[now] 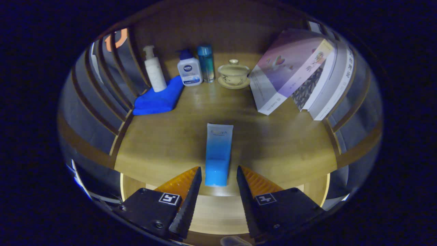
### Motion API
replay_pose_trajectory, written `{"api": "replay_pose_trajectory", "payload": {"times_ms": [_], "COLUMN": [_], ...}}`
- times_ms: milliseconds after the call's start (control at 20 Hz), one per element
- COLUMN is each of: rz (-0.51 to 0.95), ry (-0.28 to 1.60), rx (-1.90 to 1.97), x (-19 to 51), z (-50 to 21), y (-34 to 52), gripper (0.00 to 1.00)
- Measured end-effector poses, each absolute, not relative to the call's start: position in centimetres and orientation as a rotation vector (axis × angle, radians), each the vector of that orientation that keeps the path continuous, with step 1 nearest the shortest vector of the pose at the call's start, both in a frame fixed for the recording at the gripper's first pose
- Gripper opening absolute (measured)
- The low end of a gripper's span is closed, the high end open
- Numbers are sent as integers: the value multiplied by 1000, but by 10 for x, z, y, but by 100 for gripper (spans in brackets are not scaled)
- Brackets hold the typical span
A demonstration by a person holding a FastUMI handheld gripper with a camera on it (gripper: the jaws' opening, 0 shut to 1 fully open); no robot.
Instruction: Pull open the drawer, take out the items inside it, and place them on the countertop above the cabinet.
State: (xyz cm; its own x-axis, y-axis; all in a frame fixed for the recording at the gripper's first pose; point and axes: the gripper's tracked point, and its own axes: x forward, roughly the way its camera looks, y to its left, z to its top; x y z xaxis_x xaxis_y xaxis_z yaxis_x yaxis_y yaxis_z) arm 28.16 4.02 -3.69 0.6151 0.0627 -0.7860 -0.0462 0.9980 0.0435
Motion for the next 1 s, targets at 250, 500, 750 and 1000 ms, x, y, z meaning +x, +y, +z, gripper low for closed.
{"api": "replay_pose_trajectory", "payload": {"times_ms": [250,500,750,1000], "rz": [187,258,268,177], "ry": [655,342,184,127], "rx": [-14,37,104,94], "x": [210,133,58,18], "z": [0,46,43,13], "y": [68,92,84,49], "gripper": [67,92,99,100]}}
